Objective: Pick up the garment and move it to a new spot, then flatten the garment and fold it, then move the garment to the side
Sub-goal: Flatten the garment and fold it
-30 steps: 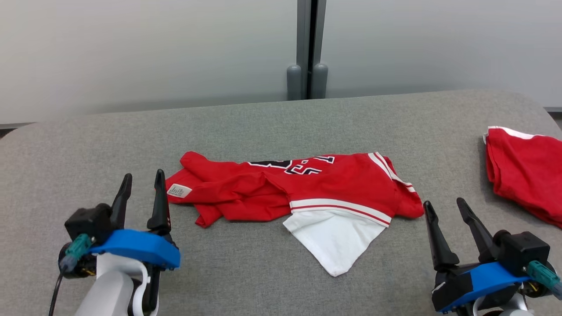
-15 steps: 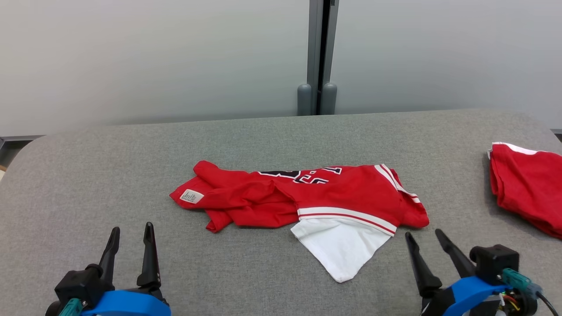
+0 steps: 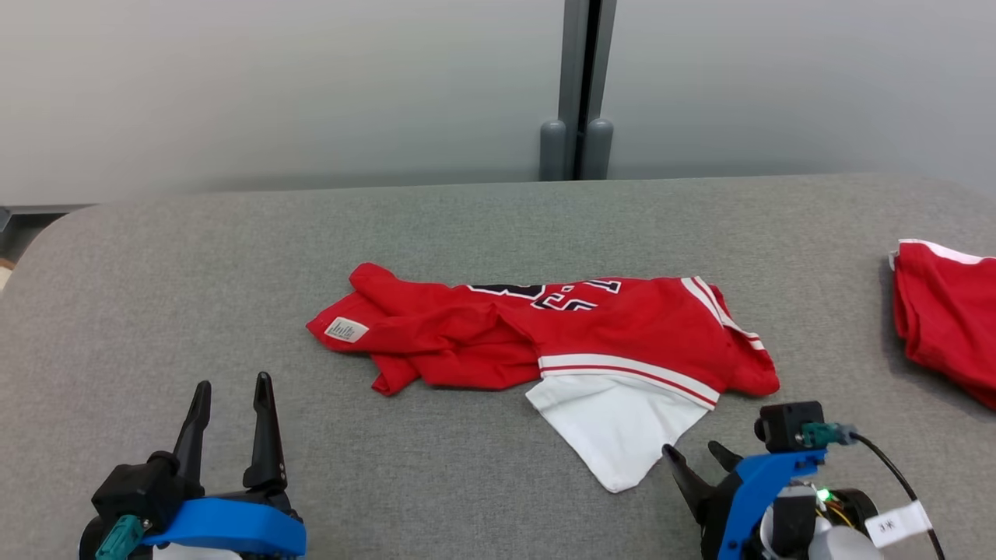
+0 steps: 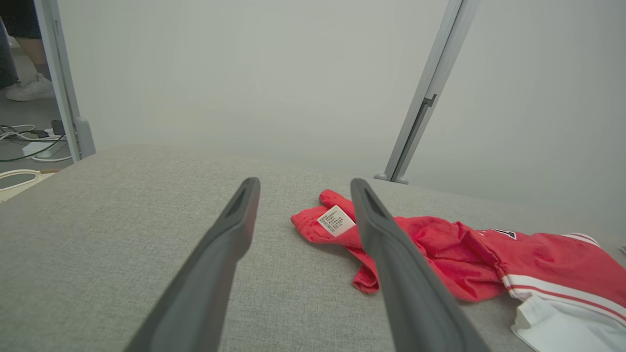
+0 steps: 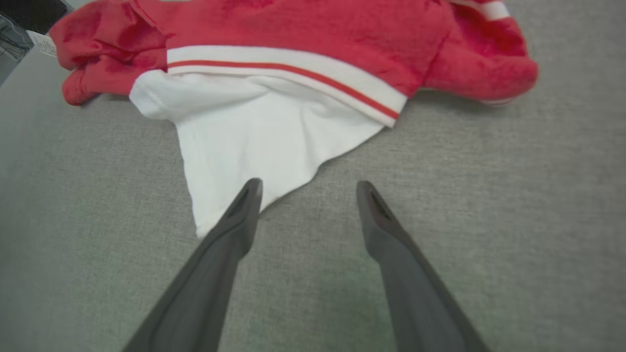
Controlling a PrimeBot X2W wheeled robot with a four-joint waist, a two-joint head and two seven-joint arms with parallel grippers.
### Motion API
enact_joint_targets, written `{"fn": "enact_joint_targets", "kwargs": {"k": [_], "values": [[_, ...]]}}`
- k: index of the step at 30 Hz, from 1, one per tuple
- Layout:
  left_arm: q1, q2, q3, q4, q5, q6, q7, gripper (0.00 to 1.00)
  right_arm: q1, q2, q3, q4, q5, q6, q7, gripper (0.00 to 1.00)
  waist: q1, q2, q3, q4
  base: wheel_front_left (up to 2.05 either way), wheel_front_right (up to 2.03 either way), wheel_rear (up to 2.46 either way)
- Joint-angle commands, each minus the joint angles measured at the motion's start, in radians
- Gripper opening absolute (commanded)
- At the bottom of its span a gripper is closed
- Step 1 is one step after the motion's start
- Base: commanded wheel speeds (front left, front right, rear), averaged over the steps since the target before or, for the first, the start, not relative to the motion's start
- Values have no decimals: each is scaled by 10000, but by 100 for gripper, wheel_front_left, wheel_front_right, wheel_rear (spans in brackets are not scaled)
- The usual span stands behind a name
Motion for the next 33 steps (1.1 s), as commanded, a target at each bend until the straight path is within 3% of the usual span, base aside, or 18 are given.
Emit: {"fn": "enact_joint_targets", "kwargs": {"k": [1,11,12,13,18,23,28,33], "values": [[-153,29,6,-36,20,-9,-1,100,-284,-13,20,194,79,4,-51,100,1,-1,87,86,0,0,0],[-184,66,-7,-231,-69,47,47,100,-2106,-4,523,3131,385,5,-115,100,1,-1,462,407,0,0,0],[-164,68,0,-245,-70,60,44,100,-2262,-3,623,3336,452,5,-204,47,1,-1,489,402,0,0,0],[-149,72,10,-256,-89,69,42,100,-2400,2,750,3475,527,5,-313,2,1,-1,507,396,0,0,0],[-24,58,94,-338,-154,152,27,100,-2545,-6,824,3816,775,5,-734,0,1,-1,466,254,0,0,0],[98,52,195,-472,-242,268,17,100,-1822,-33,-79,3084,95,4,-590,0,1,-1,300,-18,0,0,0],[302,98,325,-640,-310,387,6,100,-604,-22,-1660,750,-1185,4,200,0,1,-1,152,-284,0,0,0],[498,158,392,-797,-346,456,10,100,672,-16,-2579,-1811,-1526,4,1358,0,1,-1,51,-430,0,0,0]]}}
